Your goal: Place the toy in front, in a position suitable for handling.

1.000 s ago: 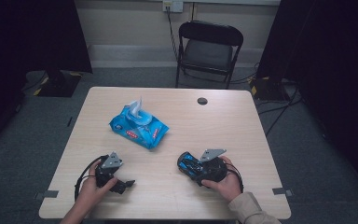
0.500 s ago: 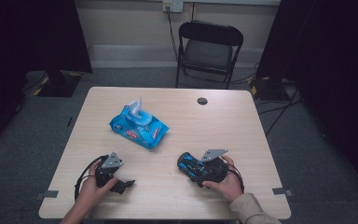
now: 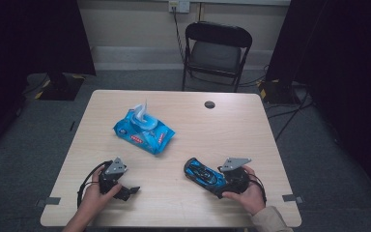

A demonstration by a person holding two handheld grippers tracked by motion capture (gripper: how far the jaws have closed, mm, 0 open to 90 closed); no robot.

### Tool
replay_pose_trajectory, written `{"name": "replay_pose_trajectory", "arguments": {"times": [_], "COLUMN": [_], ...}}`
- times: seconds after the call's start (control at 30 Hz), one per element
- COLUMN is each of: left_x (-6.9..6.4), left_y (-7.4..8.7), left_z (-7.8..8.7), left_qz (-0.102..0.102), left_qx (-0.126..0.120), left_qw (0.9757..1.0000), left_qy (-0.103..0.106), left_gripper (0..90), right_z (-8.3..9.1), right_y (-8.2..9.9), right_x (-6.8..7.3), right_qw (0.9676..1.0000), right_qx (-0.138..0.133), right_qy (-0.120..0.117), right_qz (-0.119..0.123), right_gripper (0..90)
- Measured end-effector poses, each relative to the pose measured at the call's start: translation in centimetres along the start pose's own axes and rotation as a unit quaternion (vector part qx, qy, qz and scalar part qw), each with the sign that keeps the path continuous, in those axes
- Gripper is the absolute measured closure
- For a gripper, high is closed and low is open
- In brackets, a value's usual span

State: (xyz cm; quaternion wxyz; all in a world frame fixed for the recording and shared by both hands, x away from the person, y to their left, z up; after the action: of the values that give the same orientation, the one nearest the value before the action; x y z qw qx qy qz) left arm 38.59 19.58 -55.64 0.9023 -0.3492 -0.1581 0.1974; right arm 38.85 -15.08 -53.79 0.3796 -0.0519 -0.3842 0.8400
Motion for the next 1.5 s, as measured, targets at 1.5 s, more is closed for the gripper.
{"name": "replay_pose_trajectory", "arguments": {"times": [1.5], "left_x": [2.2], "left_y": [-1.4], "left_z": [0.6], "left_qz": [0.038], "left_qx": [0.015], "left_qw": [0.9992], "left_qy": [0.004], "left_gripper": [16.0], "right_z": [0.1], "right_y": [2.2], "right_x": [0.0], "right_qw": [0.9996], "right_qx": [-0.023], "right_qy": [0.0], "right_qz": [0.017], "right_gripper": [24.6]}}
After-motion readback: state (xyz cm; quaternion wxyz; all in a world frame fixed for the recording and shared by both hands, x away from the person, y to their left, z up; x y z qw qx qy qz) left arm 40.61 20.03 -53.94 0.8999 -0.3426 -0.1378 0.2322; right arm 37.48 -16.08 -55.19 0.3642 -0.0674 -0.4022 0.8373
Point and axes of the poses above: each handheld gripper's, and its own axes: z roughly backward along the jaws, y roughly out of its underside, x roughly to its left, the point moved 7 cm from there along -z, roughly forward along the jaws, and after that the axes turned 13 degrees about -z, right-handed, at the moved point
